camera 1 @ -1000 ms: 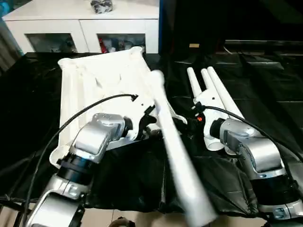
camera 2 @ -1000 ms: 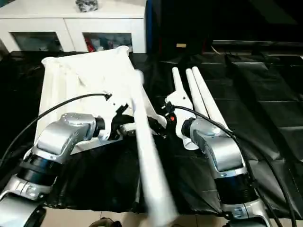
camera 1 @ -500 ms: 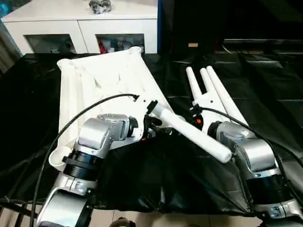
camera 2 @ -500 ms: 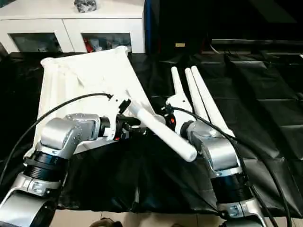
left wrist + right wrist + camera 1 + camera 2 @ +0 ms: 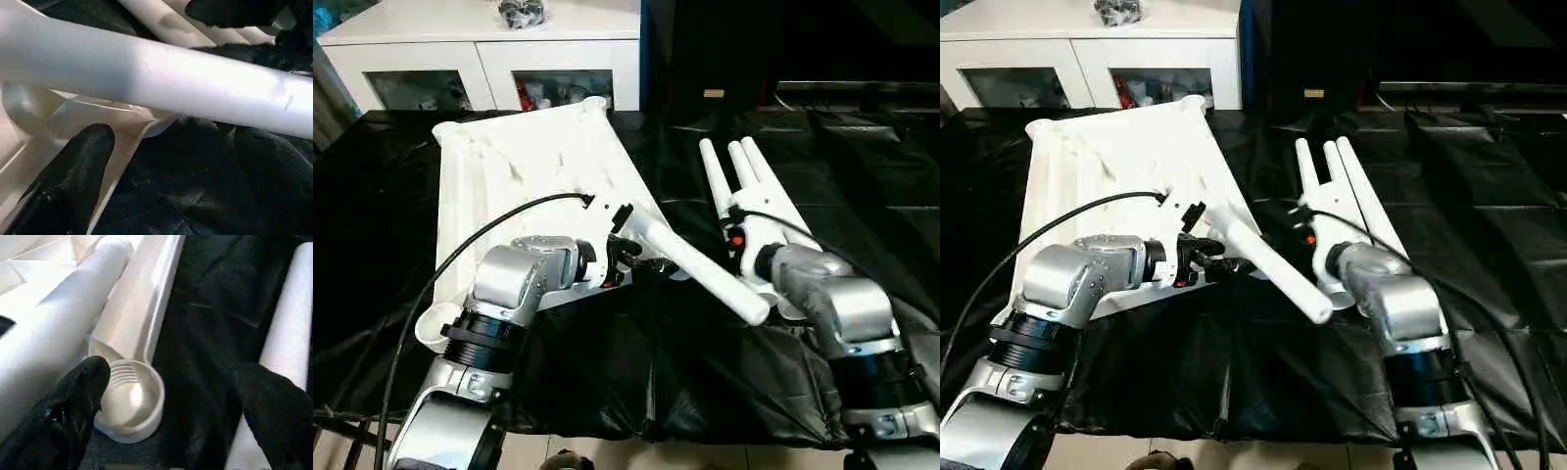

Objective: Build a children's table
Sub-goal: Insert table leg to table base

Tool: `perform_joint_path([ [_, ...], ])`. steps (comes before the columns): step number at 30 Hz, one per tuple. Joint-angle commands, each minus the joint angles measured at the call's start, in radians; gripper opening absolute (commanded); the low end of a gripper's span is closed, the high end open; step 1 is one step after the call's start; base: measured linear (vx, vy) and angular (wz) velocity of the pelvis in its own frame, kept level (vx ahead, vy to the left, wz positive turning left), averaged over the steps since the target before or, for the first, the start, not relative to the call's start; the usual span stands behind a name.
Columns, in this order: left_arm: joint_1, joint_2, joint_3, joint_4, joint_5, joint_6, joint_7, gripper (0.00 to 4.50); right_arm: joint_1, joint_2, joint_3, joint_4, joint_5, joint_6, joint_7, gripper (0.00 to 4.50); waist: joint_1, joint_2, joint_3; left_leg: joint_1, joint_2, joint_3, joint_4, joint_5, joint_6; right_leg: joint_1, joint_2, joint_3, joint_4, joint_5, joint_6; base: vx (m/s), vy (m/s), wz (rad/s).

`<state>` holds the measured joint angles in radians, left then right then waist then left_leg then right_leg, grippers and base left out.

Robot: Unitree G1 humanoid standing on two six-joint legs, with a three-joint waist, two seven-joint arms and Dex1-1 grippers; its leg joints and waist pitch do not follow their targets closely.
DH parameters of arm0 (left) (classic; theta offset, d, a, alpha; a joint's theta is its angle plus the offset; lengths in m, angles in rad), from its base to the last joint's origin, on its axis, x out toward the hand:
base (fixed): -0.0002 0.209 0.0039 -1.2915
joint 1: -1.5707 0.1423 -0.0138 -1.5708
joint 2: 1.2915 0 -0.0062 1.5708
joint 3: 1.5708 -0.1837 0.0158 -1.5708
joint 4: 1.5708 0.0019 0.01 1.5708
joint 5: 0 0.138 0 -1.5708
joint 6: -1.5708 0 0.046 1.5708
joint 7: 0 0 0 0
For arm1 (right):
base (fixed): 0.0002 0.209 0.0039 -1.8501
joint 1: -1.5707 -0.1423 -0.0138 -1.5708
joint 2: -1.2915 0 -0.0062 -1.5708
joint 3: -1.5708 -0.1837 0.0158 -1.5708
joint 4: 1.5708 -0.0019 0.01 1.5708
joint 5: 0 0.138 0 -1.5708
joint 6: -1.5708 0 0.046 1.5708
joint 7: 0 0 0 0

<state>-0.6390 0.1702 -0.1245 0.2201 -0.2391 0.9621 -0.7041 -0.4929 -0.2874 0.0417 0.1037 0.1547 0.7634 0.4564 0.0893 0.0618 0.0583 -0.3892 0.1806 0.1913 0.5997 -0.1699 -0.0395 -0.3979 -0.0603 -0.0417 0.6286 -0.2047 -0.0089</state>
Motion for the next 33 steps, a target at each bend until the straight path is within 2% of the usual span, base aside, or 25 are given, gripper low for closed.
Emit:
perform_joint_path([
  [1, -0.016, -0.007, 0.011, 0.01, 0.003, -0.013, 0.021, 4.44, -0.027, -0.006, -0.012, 0.025, -0.005, 0.006, -0.018, 4.5, 0.001, -0.008, -0.075, 0.018, 0.035, -0.026, -0.057, -0.14, 0.009, 0.05, -0.071, 0.04, -0.083, -0.123, -0.201, 0.0, 0.0, 0.0],
  [7, -0.016, -0.017, 0.006, 0.033, 0.001, -0.03, 0.035, 4.44, -0.048, -0.002, -0.04, 0.049, 0.008, 0.012, -0.03, 4.5, 0.002, -0.008, -0.075, 0.017, 0.034, -0.025, -0.056, -0.138, 0.013, 0.052, -0.071, 0.041, -0.086, -0.126, -0.198, 0.0, 0.0, 0.0],
  [8, -0.014, -0.02, -0.004, 0.051, 0.011, -0.043, 0.044, 4.44, -0.058, -0.005, -0.049, 0.057, 0.01, 0.009, -0.032, 4.5, 0.001, -0.005, -0.075, 0.018, 0.034, -0.026, -0.056, -0.139, 0.012, 0.051, -0.07, 0.039, -0.085, -0.121, -0.199, 0.0, 0.0, 0.0],
  [10, -0.013, -0.023, -0.005, 0.061, 0.012, -0.05, 0.048, 4.44, -0.063, -0.012, -0.05, 0.063, 0.012, 0.004, -0.028, 4.5, 0.001, -0.006, -0.075, 0.018, 0.034, -0.026, -0.057, -0.141, 0.011, 0.052, -0.07, 0.039, -0.084, -0.12, -0.199, 0.0, 0.0, 0.0],
  [11, -0.013, -0.023, -0.008, 0.066, 0.015, -0.053, 0.051, 4.44, -0.067, -0.016, -0.05, 0.067, 0.014, -0.003, -0.023, 4.5, 0.001, -0.002, -0.076, 0.018, 0.035, -0.026, -0.056, -0.143, 0.011, 0.052, -0.07, 0.039, -0.084, -0.12, -0.2, 0.0, 0.0, 0.0],
  [14, -0.013, -0.022, -0.013, 0.073, 0.019, -0.061, 0.052, 4.44, -0.073, -0.021, -0.056, 0.058, 0.033, -0.01, 0.002, 4.5, 0.001, -0.005, -0.076, 0.017, 0.035, -0.026, -0.056, -0.141, 0.014, 0.053, -0.071, 0.04, -0.085, -0.113, -0.201, 0.0, 0.0, 0.0],
  [18, -0.018, -0.019, -0.014, 0.085, 0.017, -0.07, 0.054, 4.44, -0.065, -0.037, -0.021, -0.004, 0.071, -0.011, 0.106, 4.5, 0.003, -0.005, -0.076, 0.016, 0.037, -0.027, -0.056, -0.137, 0.026, 0.055, -0.07, 0.039, -0.082, -0.09, -0.204, 0.0, 0.0, 0.0],
  [19, -0.02, -0.017, -0.015, 0.091, 0.018, -0.076, 0.055, 4.44, -0.06, -0.043, 0.008, -0.027, 0.077, 0.004, 0.136, 4.5, 0.002, -0.009, -0.076, 0.016, 0.037, -0.027, -0.056, -0.136, 0.029, 0.055, -0.07, 0.039, -0.082, -0.087, -0.206, 0.0, 0.0, 0.0],
  [21, -0.02, -0.016, -0.016, 0.094, 0.019, -0.079, 0.054, 4.44, -0.056, -0.044, 0.027, -0.041, 0.083, 0.016, 0.153, 4.5, 0.003, -0.006, -0.075, 0.016, 0.037, -0.027, -0.056, -0.136, 0.031, 0.054, -0.072, 0.039, -0.082, -0.095, -0.208, 0.0, 0.0, 0.0],
  [22, -0.02, -0.014, -0.018, 0.096, 0.02, -0.081, 0.053, 4.44, -0.055, -0.041, 0.039, -0.046, 0.086, 0.023, 0.162, 4.5, 0.002, -0.01, -0.075, 0.017, 0.037, -0.026, -0.056, -0.139, 0.032, 0.054, -0.072, 0.039, -0.083, -0.1, -0.209, 0.0, 0.0, 0.0],
  [26, -0.017, -0.011, -0.024, 0.095, 0.023, -0.086, 0.052, 4.44, -0.058, -0.034, 0.063, -0.037, 0.09, 0.033, 0.177, 4.5, 0.003, -0.008, -0.074, 0.018, 0.039, -0.027, -0.058, -0.148, 0.022, 0.051, -0.073, 0.04, -0.085, -0.135, -0.208, 0.0, 0.0, 0.0],
  [29, -0.015, -0.008, -0.031, 0.094, 0.029, -0.092, 0.05, 4.44, -0.069, -0.037, 0.107, 0.012, 0.054, 0.033, 0.181, 4.5, 0.003, -0.013, -0.074, 0.016, 0.038, -0.026, -0.057, -0.144, 0.019, 0.052, -0.074, 0.04, -0.085, -0.131, -0.207, 0.0, 0.0, 0.0],
  [31, -0.015, -0.006, -0.034, 0.096, 0.031, -0.097, 0.049, 4.44, -0.074, -0.04, 0.122, 0.031, 0.038, 0.035, 0.179, 4.5, 0.003, -0.011, -0.074, 0.017, 0.038, -0.027, -0.057, -0.145, 0.015, 0.05, -0.074, 0.04, -0.086, -0.141, -0.207, 0.0, 0.0, 0.0],
  [33, -0.011, 0.003, -0.038, 0.089, 0.029, -0.097, 0.041, 4.44, -0.094, -0.057, 0.176, 0.099, -0.023, 0.015, 0.164, 4.5, 0.003, -0.015, -0.076, 0.015, 0.037, -0.027, -0.056, -0.125, 0.013, 0.05, -0.074, 0.039, -0.081, -0.125, -0.21, 0.0, 0.0, 0.0],
])
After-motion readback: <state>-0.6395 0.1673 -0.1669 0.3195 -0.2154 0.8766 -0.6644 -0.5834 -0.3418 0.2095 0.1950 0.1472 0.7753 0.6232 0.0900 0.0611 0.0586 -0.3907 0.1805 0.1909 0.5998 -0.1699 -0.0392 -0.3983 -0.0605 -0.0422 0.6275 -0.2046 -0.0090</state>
